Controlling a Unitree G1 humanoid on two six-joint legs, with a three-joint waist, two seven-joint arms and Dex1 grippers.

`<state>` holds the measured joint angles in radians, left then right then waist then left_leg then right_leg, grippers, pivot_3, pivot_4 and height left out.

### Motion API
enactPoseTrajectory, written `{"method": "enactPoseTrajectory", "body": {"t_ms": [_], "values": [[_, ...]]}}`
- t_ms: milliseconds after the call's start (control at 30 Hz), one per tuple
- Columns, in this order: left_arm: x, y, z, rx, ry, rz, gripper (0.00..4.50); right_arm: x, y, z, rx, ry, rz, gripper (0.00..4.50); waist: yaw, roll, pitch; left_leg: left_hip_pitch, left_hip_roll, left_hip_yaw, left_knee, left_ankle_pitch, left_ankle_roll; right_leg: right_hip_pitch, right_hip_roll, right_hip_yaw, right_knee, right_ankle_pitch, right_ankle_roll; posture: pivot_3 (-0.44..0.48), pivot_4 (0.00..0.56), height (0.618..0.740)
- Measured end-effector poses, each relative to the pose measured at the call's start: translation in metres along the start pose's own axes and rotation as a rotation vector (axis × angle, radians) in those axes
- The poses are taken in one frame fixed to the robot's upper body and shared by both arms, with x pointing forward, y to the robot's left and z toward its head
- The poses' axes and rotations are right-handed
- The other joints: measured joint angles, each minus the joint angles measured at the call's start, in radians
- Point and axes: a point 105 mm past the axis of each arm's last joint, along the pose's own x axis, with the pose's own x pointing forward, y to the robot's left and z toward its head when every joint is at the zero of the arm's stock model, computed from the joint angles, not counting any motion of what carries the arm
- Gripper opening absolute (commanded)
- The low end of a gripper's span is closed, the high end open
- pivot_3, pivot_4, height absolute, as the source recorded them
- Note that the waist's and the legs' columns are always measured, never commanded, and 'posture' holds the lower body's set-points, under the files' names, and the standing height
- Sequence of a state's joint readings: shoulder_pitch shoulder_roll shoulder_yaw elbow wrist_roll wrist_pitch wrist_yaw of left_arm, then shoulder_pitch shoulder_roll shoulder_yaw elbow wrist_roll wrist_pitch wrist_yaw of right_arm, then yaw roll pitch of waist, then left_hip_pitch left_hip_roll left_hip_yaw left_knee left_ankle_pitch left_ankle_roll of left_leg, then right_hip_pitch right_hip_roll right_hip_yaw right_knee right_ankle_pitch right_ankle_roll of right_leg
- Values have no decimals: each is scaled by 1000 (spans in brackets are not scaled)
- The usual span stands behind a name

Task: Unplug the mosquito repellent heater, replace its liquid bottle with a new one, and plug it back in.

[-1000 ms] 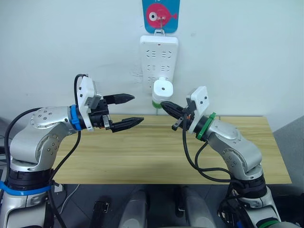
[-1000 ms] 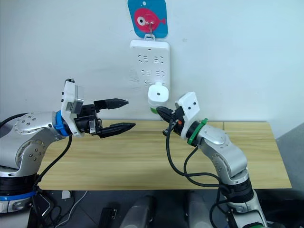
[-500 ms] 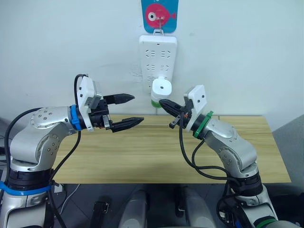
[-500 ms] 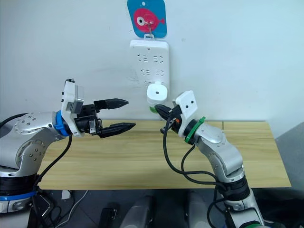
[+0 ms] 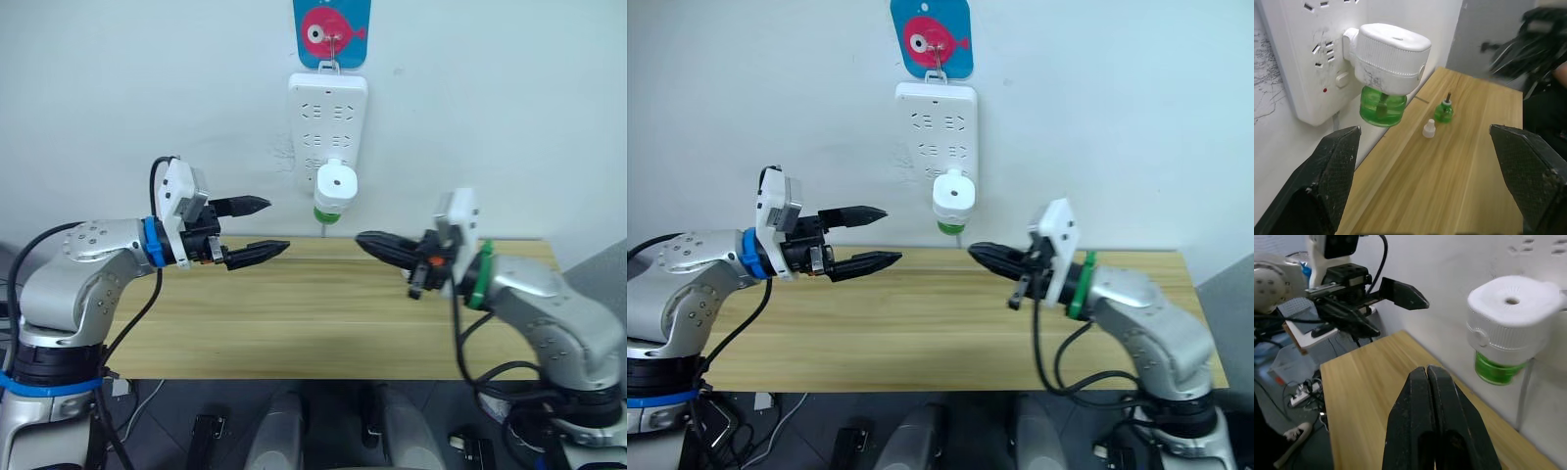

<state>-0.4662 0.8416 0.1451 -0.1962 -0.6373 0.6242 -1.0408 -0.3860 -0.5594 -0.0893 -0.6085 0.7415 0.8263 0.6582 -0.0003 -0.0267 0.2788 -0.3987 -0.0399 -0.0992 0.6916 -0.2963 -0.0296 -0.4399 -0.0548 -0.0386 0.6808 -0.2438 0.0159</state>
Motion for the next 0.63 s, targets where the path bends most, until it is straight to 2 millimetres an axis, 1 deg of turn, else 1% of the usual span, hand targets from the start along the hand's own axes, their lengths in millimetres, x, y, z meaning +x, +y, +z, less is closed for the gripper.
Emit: {"method": "enactPoseTrajectory", "body": {"t_ms": [100, 133, 233, 300, 333, 400, 467, 633], "values": [[-12, 12, 4, 11, 49, 62, 4500, -24, -16, 11, -34, 35, -42, 2021, 0, 0, 0, 0, 0, 1, 0, 0, 0, 0, 0, 0, 0, 0, 0, 74, 202, 740], [-17, 15, 6, 17, 55, 81, 4500, -31, -21, 14, -47, 46, -54, 2308, 0, 0, -1, 1, 0, 2, 0, 0, 0, 0, 0, 0, 0, 0, 0, 70, 195, 740], [-34, 25, 9, 23, 85, 127, 4500, -48, -21, 18, -43, 98, -32, 3329, 0, -1, -1, 0, 1, 2, -1, 0, 0, -1, 0, 0, 0, 0, 0, 67, 183, 740], [-49, 34, 10, 31, 118, 169, 4500, -58, -20, 20, -37, 134, -16, 3999, 0, -1, -2, 0, 1, 3, -1, 0, 0, -1, 0, 0, 0, 0, 0, 69, 174, 740], [-58, 39, 12, 41, 130, 193, 4500, -61, -18, 21, -30, 145, -5, 4422, 0, -1, -3, 0, 1, 3, -1, 0, 0, 0, 0, 0, 0, 0, 0, 69, 174, 740], [-68, 46, 12, 54, 141, 228, 4500, -63, -19, 22, -22, 148, 1, 4470, 1, 0, -7, 0, 1, 3, -1, 0, 0, 0, 0, 0, 0, 0, 0, 72, 168, 740], [-74, 52, 8, 42, 141, 248, 4500, -64, -22, 22, -16, 141, -8, 4470, 2, 0, -11, 0, 0, 4, 0, 0, 0, 0, 0, 1, 0, 0, 0, 75, 163, 740], [-75, 56, 5, 65, 143, 256, 4500, -62, -29, 25, -30, 126, -41, 4470, 5, -1, -17, 0, 0, 5, 1, 0, 0, 0, 0, 1, 0, 0, 0, 73, 162, 740]]}}
